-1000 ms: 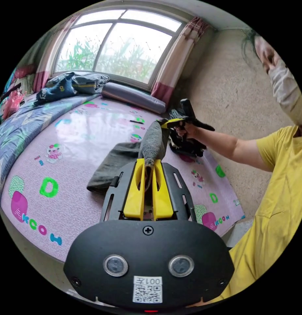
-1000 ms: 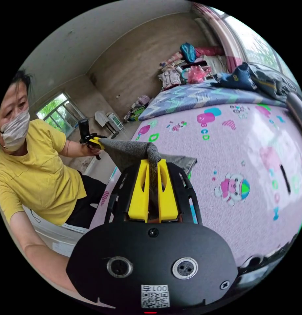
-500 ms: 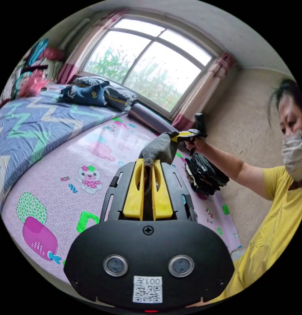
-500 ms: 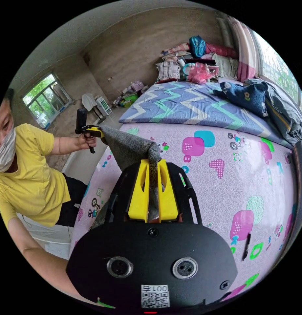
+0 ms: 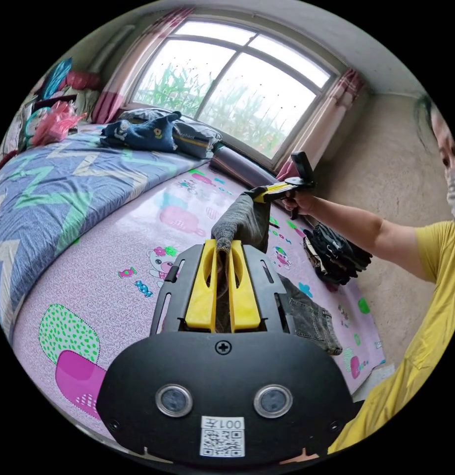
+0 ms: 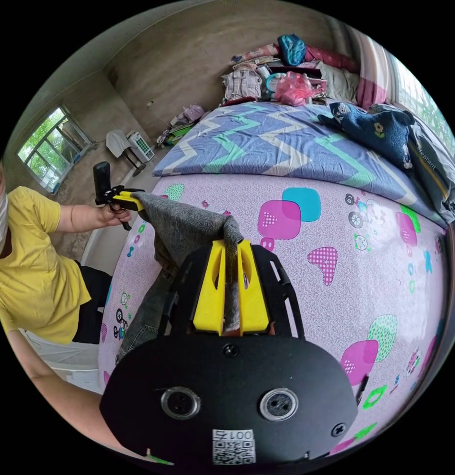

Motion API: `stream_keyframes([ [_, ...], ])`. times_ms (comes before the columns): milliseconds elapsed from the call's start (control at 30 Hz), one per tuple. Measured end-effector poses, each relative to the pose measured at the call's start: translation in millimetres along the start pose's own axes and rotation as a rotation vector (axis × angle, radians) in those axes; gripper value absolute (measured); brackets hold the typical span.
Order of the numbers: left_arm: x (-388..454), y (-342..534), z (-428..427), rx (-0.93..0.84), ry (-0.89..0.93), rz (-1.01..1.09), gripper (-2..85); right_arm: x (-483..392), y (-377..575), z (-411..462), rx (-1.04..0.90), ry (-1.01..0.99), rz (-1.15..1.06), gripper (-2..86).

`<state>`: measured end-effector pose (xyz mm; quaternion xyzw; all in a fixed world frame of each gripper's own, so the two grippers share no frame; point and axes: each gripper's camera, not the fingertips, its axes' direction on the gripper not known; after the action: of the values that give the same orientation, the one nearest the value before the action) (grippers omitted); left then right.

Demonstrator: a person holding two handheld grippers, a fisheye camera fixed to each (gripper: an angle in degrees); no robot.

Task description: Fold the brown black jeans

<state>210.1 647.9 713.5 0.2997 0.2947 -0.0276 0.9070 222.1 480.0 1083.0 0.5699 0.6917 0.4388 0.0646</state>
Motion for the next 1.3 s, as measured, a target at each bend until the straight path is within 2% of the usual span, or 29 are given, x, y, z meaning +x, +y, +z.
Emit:
stream_keyframes([
  [167, 44, 39, 6, 0.017, -0.058, 0.155, 0.0, -28, 63, -18, 0.080, 0.055, -0.009, 2.4],
  [367, 145, 122, 24, -0.003, -0.151, 0.404, 0.0, -75, 175, -32, 0.159, 0.105, -0.005, 1.5],
  [433, 191, 169, 38, -0.030, -0.187, 0.499, 0.0, -90, 213, -30, 0.166, 0.136, -0.012, 1.3],
  [600, 263, 267, 82, -0.123, -0.221, 0.575, -0.2, -122, 317, -3, 0.161, 0.199, -0.033, 1.0],
  [733, 314, 362, 133, -0.228, -0.311, 0.781, -0.2, -126, 394, 31, 0.156, 0.193, 0.028, 1.0],
  [900, 328, 429, 166, -0.305, -0.347, 0.885, -0.3, -118, 439, 43, 0.223, 0.160, 0.072, 1.0],
  [1067, 346, 470, 162, -0.262, -0.379, 0.997, -0.4, -134, 469, 29, 0.221, 0.171, -0.028, 0.9],
  [1200, 371, 554, 180, -0.276, -0.424, 1.303, -0.4, -147, 499, 49, 0.139, 0.185, -0.047, 1.0],
  [1300, 369, 611, 205, -0.344, -0.424, 1.421, -0.6, -152, 518, 77, 0.078, 0.207, -0.046, 1.2],
])
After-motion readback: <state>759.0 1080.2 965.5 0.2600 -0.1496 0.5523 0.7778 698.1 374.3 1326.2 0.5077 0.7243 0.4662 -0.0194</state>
